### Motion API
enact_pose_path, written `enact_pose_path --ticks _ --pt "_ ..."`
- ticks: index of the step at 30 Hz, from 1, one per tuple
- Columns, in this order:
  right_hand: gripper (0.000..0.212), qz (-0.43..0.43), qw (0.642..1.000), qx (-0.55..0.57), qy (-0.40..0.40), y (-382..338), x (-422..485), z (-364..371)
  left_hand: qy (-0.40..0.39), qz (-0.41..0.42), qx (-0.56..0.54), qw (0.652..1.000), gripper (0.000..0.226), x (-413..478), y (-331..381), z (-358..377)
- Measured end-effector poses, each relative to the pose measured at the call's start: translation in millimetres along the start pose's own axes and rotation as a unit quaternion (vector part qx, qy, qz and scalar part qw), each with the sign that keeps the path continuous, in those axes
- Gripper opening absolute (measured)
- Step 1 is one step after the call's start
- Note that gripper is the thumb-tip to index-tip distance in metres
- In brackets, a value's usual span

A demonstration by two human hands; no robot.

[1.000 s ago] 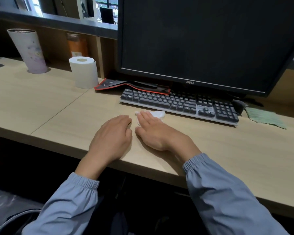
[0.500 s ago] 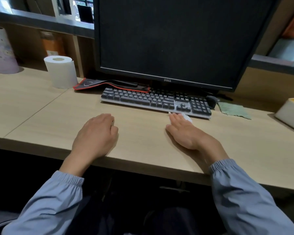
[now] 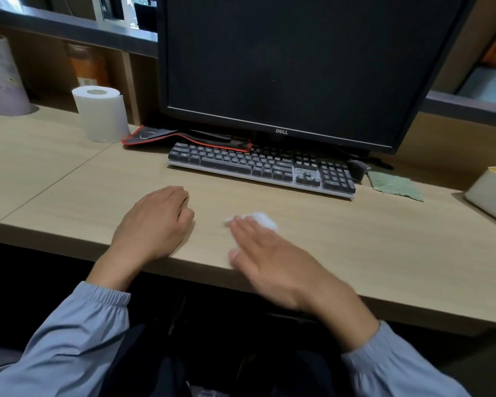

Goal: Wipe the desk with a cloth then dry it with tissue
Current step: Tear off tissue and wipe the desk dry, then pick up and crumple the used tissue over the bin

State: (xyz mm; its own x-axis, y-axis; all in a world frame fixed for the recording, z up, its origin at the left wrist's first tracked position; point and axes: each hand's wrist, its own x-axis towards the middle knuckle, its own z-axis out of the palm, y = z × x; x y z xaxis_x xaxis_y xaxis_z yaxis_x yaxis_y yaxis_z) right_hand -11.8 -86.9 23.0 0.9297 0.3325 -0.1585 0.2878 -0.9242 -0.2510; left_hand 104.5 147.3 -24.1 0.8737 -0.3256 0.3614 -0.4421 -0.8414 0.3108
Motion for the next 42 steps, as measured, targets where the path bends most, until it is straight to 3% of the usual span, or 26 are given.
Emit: enact_pose_path --ticks 7,20,25,33,39,42 --pt "0.059 0.184 0.982 0.037 0.022 98.2 -8.1 -46.3 0.011 0.004 0.000 1.000 0.021 0.2 0.5 0.5" --pt "0.058 0.220 0.975 0.015 0.031 97.4 -8.6 -50.0 0.000 0.001 0.003 1.000 0.023 -0.1 5.5 -5.0" --pt "0.065 0.205 0.977 0.059 0.005 88.9 -40.4 -37.6 -0.001 -0.009 0.003 1.000 0.024 -1.2 5.8 -4.5" --pt "0.075 0.153 0.987 0.039 0.010 40.2 -87.8 -1.1 0.001 -0.019 0.015 1.000 0.025 -0.9 10.5 -4.2" --pt "0.080 0.070 0.997 0.015 0.013 -12.9 -53.3 8.9 -0.016 -0.058 -0.006 0.998 0.025 -4.8 16.7 -8.4" --pt "0.078 0.012 1.000 -0.006 0.012 -47.4 -21.8 14.3 0.015 -0.079 -0.076 0.994 0.032 -9.5 19.0 -12.6"
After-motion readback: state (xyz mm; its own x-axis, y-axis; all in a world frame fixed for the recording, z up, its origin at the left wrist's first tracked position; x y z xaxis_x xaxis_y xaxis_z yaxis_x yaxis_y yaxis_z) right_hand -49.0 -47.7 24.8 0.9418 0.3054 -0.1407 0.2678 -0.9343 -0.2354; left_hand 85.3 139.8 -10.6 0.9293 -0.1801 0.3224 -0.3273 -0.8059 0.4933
